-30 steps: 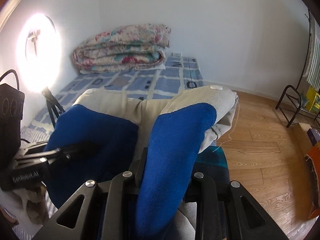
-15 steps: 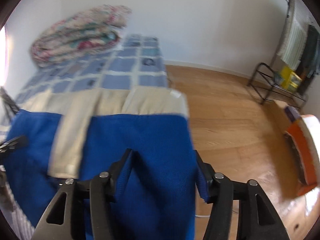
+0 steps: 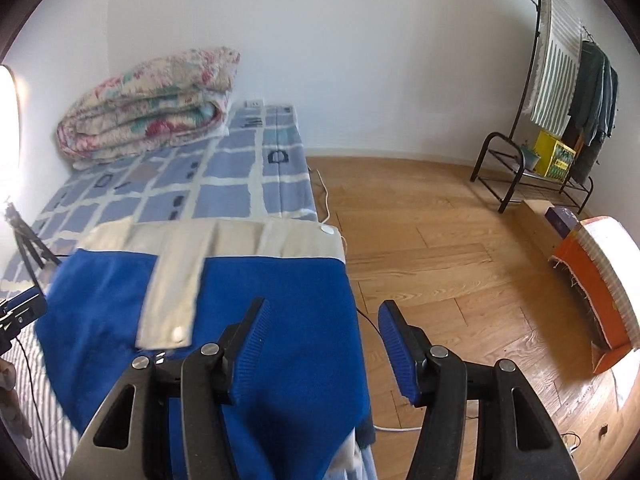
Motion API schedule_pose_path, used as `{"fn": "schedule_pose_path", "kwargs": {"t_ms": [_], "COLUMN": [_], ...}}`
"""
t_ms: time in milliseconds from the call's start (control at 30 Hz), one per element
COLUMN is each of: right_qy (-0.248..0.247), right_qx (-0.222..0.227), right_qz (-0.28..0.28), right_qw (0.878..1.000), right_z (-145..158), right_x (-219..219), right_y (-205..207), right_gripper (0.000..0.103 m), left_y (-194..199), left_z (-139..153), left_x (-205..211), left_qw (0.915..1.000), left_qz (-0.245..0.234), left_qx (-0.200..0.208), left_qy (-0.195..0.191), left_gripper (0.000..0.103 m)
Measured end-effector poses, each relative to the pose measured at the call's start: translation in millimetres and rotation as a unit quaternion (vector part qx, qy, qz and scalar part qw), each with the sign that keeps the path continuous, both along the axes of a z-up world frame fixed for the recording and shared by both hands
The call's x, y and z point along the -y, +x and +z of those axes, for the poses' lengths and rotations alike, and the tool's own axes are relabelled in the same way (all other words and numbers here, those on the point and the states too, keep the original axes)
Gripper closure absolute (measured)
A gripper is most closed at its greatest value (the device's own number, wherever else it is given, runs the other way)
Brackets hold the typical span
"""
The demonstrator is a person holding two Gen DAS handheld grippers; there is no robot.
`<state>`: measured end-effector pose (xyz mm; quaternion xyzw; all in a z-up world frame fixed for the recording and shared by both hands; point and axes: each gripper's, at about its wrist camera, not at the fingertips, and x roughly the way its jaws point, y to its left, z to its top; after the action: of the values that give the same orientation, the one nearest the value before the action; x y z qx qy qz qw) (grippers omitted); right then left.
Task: Fold large clothes
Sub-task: 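Lower the bundle onto the bed and open both tools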
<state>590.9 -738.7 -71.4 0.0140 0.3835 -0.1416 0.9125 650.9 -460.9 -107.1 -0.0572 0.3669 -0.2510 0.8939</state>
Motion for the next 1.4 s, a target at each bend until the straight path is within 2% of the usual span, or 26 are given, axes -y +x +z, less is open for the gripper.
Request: {"fn": "schedule_pose_path", "kwargs": {"t_ms": [200,333,567,700,800,967,1200,1300,1400], "right_qy": [-0.007,-0.024,-0.041,-0.059,-0.053,-0.031,-0.047,-0.034,-0.048], "right_qx": [0.014,0.020,0.059,0.072,0.086,0.101,0.099,0.100,0.100], "right_qz": [0.013,0.021,0.047,0.050,0.053,0.059,0.063,0.064,0.059], "right_qw": [1.000,0.999,0.996,0.994,0.994,0.993,0.992,0.992,0.992], "right_z": [29,57,136,170,188,196,180,173,164], "right_x": [-34,-64,-124,-156,-174,-199,-229,-236,-245], "right_y": [-46,-80,-161,-206,-243,-301,-361,-383,-403], "right_gripper": [0.045,0.045,0.043,0.037,0.035,0.029,0.025,0.022,0.021], "left_y": [-52,-101,-194,-251,-293,-358,-434,-457,-472], "left_z": [35,71,139,168,181,194,196,192,185], "left_x": [-12,-26,-64,-87,-102,-124,-145,-149,-156], "left_qw": [0.9996,0.9986,0.9965,0.9950,0.9937,0.9895,0.9864,0.9832,0.9834], "left_qz": [-0.013,-0.021,-0.019,-0.023,-0.025,-0.025,-0.025,-0.020,-0.023], "left_qx": [0.023,0.047,0.081,0.097,0.109,0.140,0.160,0.178,0.176], "left_qy": [-0.001,0.008,0.008,0.007,0.014,0.029,0.026,0.038,0.039], "left_gripper": [0.044,0.044,0.044,0.044,0.044,0.044,0.043,0.043,0.043]}}
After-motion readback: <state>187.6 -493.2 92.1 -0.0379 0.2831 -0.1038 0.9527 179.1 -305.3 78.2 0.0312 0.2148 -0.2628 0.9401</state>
